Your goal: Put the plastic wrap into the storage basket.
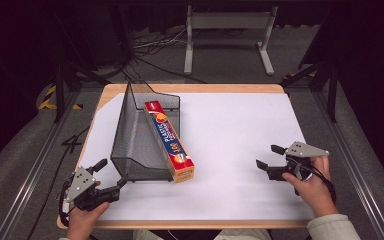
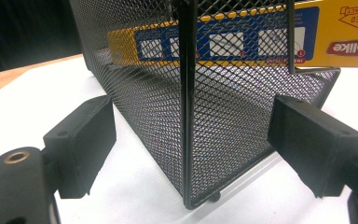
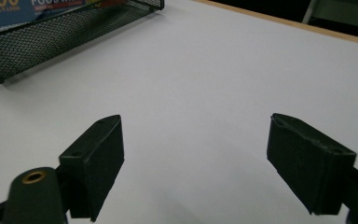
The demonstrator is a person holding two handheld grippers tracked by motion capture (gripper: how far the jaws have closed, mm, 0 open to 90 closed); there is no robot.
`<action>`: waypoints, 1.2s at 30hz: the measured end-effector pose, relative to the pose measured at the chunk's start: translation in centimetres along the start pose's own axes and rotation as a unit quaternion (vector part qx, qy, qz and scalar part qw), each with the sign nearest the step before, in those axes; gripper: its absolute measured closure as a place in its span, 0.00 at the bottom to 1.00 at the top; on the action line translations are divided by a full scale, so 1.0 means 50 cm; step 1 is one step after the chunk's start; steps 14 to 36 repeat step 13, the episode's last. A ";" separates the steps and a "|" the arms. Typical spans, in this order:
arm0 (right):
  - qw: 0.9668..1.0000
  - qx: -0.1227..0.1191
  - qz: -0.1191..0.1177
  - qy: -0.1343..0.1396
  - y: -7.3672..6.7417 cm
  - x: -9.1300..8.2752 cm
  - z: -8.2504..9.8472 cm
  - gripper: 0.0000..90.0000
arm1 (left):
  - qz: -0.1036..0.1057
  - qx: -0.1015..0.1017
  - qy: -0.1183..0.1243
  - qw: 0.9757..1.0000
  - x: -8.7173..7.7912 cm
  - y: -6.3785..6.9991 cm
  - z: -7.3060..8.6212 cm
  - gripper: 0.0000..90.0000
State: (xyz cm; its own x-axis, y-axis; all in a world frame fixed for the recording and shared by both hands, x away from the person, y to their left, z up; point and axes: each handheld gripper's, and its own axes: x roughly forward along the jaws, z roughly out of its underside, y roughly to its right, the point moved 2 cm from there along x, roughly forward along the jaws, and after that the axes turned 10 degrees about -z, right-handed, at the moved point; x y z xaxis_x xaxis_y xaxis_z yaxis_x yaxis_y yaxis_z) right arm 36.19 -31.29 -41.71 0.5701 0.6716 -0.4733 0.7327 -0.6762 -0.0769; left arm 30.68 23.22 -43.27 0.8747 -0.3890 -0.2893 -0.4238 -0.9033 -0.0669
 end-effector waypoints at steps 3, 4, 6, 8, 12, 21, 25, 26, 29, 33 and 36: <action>1.000 0.009 0.005 -0.001 0.003 0.003 0.026 0.21 | 0.001 -0.001 0.000 1.000 0.000 0.001 0.000 0.18; 1.000 0.011 0.008 -0.005 0.004 0.004 0.033 0.21 | 0.001 -0.001 0.000 1.000 0.000 0.001 0.000 0.18; 1.000 0.010 0.011 -0.009 0.007 0.004 0.042 0.21 | 0.001 -0.001 -0.001 1.000 0.000 0.000 0.001 0.18; 1.000 0.019 0.011 -0.007 0.009 0.003 0.050 0.21 | 0.002 -0.003 0.001 1.000 0.001 0.000 0.001 0.18; 1.000 0.017 0.008 -0.016 0.011 0.004 0.064 0.21 | 0.003 -0.003 0.000 1.000 0.000 -0.001 0.002 0.18; 1.000 0.017 0.008 -0.016 0.011 0.004 0.064 0.21 | 0.003 -0.003 0.000 1.000 0.000 -0.001 0.002 0.18; 1.000 0.017 0.008 -0.016 0.011 0.004 0.064 0.21 | 0.003 -0.003 0.000 1.000 0.000 -0.001 0.002 0.18; 1.000 0.017 0.008 -0.016 0.011 0.004 0.064 0.21 | 0.003 -0.003 0.000 1.000 0.000 -0.001 0.002 0.18; 1.000 0.017 0.008 -0.016 0.011 0.004 0.064 0.21 | 0.003 -0.003 0.000 1.000 0.000 -0.001 0.002 0.18; 1.000 0.017 0.008 -0.016 0.011 0.004 0.064 0.21 | 0.003 -0.003 0.000 1.000 0.000 -0.001 0.002 0.18; 1.000 0.017 0.008 -0.016 0.011 0.004 0.064 0.21 | 0.003 -0.003 0.000 1.000 0.000 -0.001 0.002 0.18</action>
